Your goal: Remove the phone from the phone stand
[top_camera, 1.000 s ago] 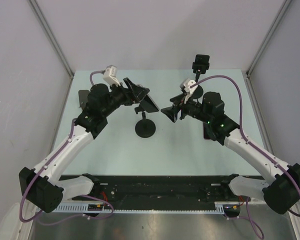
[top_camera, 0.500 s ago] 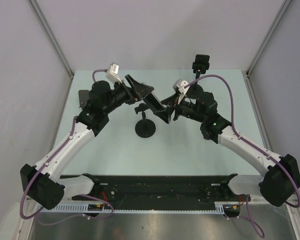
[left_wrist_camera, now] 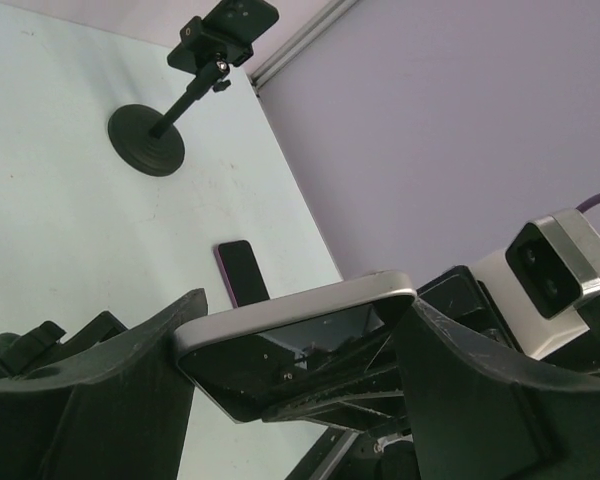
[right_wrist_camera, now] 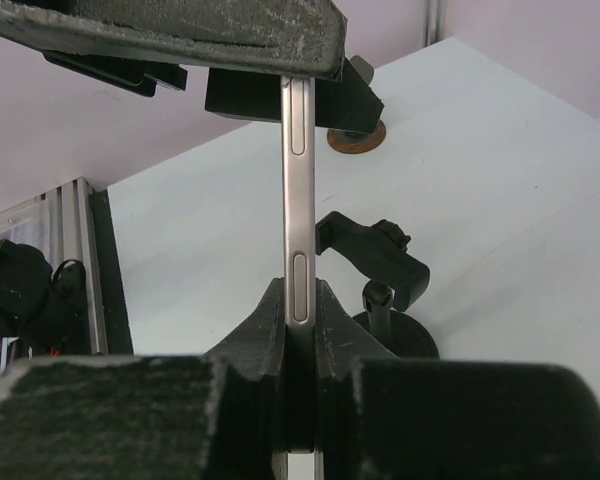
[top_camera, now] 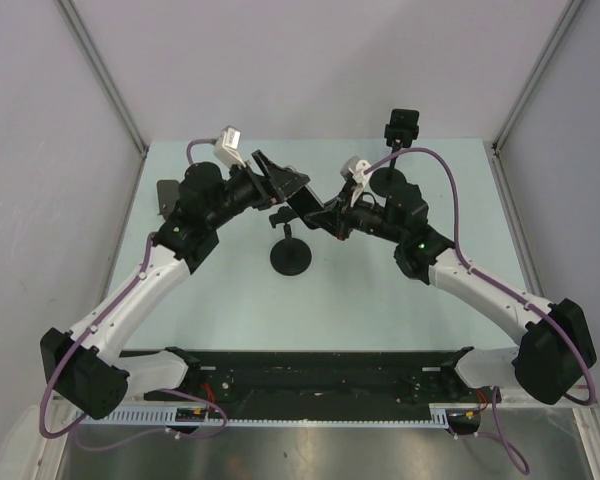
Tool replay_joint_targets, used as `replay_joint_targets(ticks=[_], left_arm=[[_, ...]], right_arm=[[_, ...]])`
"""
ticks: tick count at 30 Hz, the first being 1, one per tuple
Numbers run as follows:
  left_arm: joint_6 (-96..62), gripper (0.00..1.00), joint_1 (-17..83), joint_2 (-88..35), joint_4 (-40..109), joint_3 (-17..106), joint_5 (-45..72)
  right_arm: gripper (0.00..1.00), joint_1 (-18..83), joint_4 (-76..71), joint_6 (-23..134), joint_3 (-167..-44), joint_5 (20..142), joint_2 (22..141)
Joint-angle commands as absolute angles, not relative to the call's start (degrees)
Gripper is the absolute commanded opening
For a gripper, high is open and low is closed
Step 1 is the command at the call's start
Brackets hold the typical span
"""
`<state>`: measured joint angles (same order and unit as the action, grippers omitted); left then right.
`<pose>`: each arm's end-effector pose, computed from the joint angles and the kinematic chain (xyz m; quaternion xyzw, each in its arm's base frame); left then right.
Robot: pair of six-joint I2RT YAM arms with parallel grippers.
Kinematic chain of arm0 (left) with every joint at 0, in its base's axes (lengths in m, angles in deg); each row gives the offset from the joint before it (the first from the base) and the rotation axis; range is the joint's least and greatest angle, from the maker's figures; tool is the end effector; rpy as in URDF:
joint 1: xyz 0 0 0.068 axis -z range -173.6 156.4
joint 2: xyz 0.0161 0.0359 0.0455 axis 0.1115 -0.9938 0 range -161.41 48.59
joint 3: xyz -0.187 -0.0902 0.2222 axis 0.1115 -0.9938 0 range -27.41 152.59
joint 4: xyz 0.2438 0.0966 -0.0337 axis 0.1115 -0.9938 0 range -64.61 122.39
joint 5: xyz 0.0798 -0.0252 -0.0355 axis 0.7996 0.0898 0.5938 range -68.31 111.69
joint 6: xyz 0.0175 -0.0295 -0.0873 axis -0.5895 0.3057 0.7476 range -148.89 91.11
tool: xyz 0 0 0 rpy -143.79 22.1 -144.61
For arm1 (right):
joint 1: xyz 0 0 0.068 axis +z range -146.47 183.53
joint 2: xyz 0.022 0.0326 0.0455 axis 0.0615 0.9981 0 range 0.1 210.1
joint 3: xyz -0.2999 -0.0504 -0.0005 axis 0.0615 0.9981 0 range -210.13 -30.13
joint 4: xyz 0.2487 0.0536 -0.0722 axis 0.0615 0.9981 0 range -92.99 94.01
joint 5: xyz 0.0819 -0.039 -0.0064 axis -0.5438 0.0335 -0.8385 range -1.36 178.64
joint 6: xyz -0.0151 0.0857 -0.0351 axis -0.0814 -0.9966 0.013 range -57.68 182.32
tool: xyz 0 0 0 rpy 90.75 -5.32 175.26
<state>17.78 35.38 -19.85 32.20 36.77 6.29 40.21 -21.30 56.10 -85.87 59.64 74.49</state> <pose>0.2675 -0.1738 0.4183 -0.0220 0.7327 -0.4904 0.4713 0.2503 0.2376 0.3755 -0.3507 0.6161 0.4148 0.5704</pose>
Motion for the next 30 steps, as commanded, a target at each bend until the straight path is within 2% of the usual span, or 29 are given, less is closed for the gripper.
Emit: replay_joint_targets(ticks=[1, 3, 4, 6, 7, 10, 21, 30], left_arm=[[13.83, 0.31, 35.67, -16.27, 37.66, 37.19, 6.56], [11.46, 0.49, 35.58, -15.48, 38.01, 36.58, 7.71], [10.58, 0.62, 35.58, -15.22, 38.10, 36.49, 9.02], [7.76, 0.74, 35.58, -14.34, 38.19, 36.14, 10.70], [6.80, 0.85, 35.58, -13.99, 38.19, 35.96, 11.49], [2.76, 0.99, 35.41, -12.23, 38.28, 35.35, 15.88], [-11.39, 1.00, 32.68, -4.23, 44.16, 25.60, 30.37], [-23.09, 1.00, 32.07, -1.95, 48.46, 16.89, 33.82]], right_arm=[[0.00, 39.83, -21.11, 54.23, -88.57, 57.96, 72.09], [0.00, 39.39, -19.70, 53.88, -88.57, 57.70, 71.39], [0.00, 39.04, -18.13, 53.79, -88.57, 57.70, 70.51], [0.00, 38.07, -16.36, 53.88, -88.57, 58.05, 69.63], [0.00, 37.63, -14.52, 53.97, -88.49, 58.40, 68.84], [0.00, 35.70, -10.66, 53.97, -88.49, 59.10, 67.78], [0.00, 25.42, 4.82, 49.75, -86.03, 65.87, 63.04], [0.00, 4.95, 18.62, 46.67, -80.84, 70.79, 61.80]])
